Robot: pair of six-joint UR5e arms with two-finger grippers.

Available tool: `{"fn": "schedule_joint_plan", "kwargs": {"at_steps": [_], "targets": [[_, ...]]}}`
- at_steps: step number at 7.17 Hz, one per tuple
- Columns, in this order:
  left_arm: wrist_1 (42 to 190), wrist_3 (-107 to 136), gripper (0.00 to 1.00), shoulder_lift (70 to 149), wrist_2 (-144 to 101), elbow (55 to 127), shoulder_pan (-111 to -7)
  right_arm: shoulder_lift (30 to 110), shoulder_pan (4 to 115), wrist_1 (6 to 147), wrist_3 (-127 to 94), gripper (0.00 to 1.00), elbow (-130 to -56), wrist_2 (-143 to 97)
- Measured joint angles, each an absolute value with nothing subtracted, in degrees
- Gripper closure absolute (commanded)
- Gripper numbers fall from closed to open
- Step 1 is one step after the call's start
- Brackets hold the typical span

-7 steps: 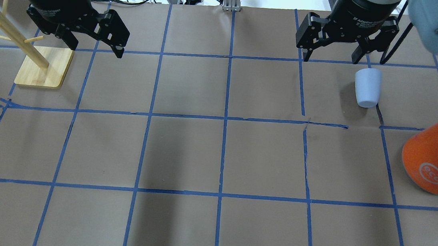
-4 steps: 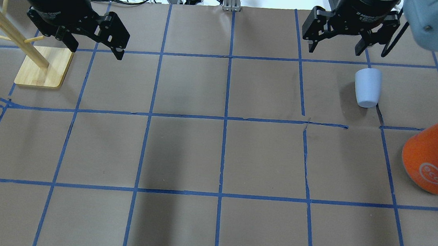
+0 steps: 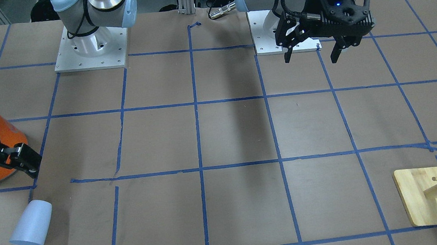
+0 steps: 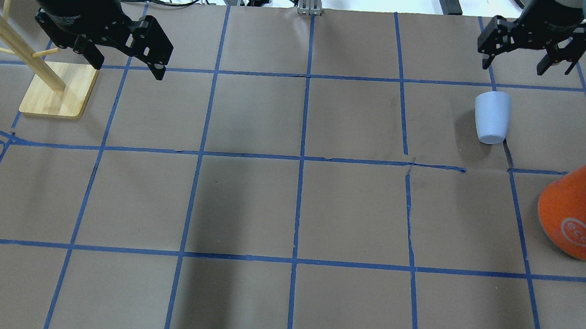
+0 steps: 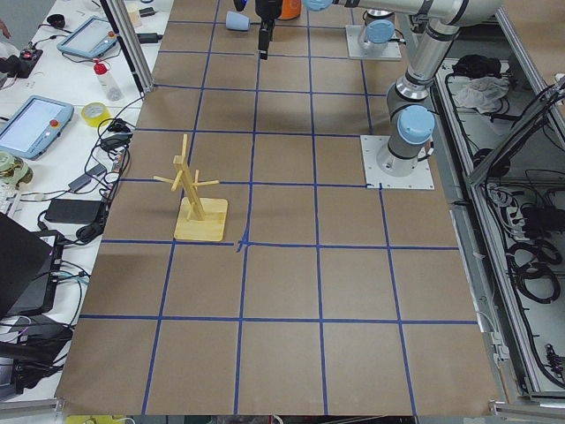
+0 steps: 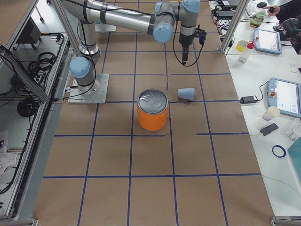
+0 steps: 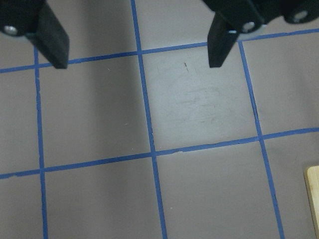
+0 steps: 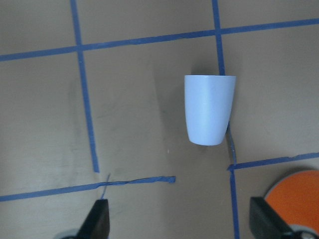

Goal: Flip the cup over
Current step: 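Lower the right gripper and grasp the pale blue cup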

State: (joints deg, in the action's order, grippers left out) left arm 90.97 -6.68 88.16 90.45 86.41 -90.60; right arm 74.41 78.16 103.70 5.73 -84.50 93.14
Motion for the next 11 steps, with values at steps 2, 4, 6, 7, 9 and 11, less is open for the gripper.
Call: {"fn": "schedule_joint_plan", "kwargs": {"at_steps": [2, 4, 6, 7, 9, 11], "targets": [[91.0, -6.6, 0.00, 88.2, 90.5, 86.5, -90.5, 68.8, 75.9, 113.0, 8.1, 0.04, -89.4, 93.7], [90.9, -6.6, 0.00, 88.2, 90.5, 86.5, -90.5, 64.3, 75.0, 125.4, 8.4, 0.07, -96.1, 94.1], [90.9, -6.7, 0.00, 88.2, 90.5, 86.5, -90.5, 61.6, 74.3, 129.6, 8.4, 0.15, -97.7, 94.3], [90.9, -6.6, 0.00, 88.2, 90.5, 86.5, -90.5, 60.6, 73.9, 130.4, 8.4, 0.19, -97.7, 94.3], [90.9, -6.7, 0.00, 88.2, 90.5, 86.5, -90.5, 59.5, 73.6, 130.9, 8.2, 0.52, -97.0, 94.1], [90.9, -6.6, 0.00, 88.2, 90.6, 86.6, -90.5, 60.2, 73.5, 130.8, 8.5, 0.53, -96.7, 93.7]]}}
